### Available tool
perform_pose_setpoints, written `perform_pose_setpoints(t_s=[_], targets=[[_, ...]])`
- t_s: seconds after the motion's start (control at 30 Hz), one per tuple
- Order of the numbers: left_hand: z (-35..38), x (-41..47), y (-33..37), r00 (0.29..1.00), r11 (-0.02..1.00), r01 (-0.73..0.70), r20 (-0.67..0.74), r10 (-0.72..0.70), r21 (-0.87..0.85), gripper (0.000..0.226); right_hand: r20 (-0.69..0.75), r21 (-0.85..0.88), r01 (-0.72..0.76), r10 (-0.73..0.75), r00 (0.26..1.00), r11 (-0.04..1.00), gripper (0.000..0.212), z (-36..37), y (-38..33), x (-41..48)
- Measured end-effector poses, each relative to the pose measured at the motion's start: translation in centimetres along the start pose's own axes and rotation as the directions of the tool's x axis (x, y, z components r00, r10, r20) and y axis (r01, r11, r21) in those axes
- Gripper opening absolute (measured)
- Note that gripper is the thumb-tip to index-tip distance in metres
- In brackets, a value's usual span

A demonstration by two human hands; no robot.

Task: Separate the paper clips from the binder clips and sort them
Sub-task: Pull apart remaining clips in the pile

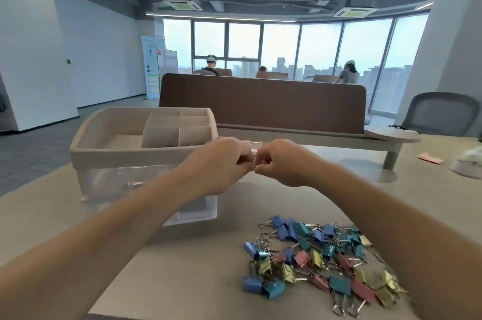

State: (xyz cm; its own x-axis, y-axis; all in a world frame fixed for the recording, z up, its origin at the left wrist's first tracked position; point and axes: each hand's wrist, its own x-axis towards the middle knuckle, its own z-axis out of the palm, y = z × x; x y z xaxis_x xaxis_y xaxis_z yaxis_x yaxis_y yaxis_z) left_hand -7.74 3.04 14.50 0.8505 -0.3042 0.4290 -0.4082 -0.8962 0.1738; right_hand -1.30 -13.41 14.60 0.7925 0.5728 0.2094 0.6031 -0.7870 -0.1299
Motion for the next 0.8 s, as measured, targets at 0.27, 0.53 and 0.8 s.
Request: perform_pose_setpoints(t_s=[0.27, 0.53, 0.8], targets=[[7.1, -1.3, 2.4, 0.894, 0.997, 0.055, 0.441, -0.076, 0.06, 0.047, 0.274, 0.02, -0.099, 0.089, 0.958, 0.995, 0.045, 4.5, 5.2, -6.3], [11.2, -0.8, 1.2, 0.792, 0.989, 0.139, 0.595, -0.14, 0.047, 0.08, 0.415, 0.009, -0.137, 0.121, 0.902, 0.99, 0.08, 8.5, 7.3, -6.2], [14.7, 1.2, -0.2, 0.827, 0.992, 0.118, 0.549, -0.12, 0.039, 0.066, 0.347, -0.006, -0.076, 0.073, 0.935, 0.997, 0.057, 10.5, 9.1, -4.8]])
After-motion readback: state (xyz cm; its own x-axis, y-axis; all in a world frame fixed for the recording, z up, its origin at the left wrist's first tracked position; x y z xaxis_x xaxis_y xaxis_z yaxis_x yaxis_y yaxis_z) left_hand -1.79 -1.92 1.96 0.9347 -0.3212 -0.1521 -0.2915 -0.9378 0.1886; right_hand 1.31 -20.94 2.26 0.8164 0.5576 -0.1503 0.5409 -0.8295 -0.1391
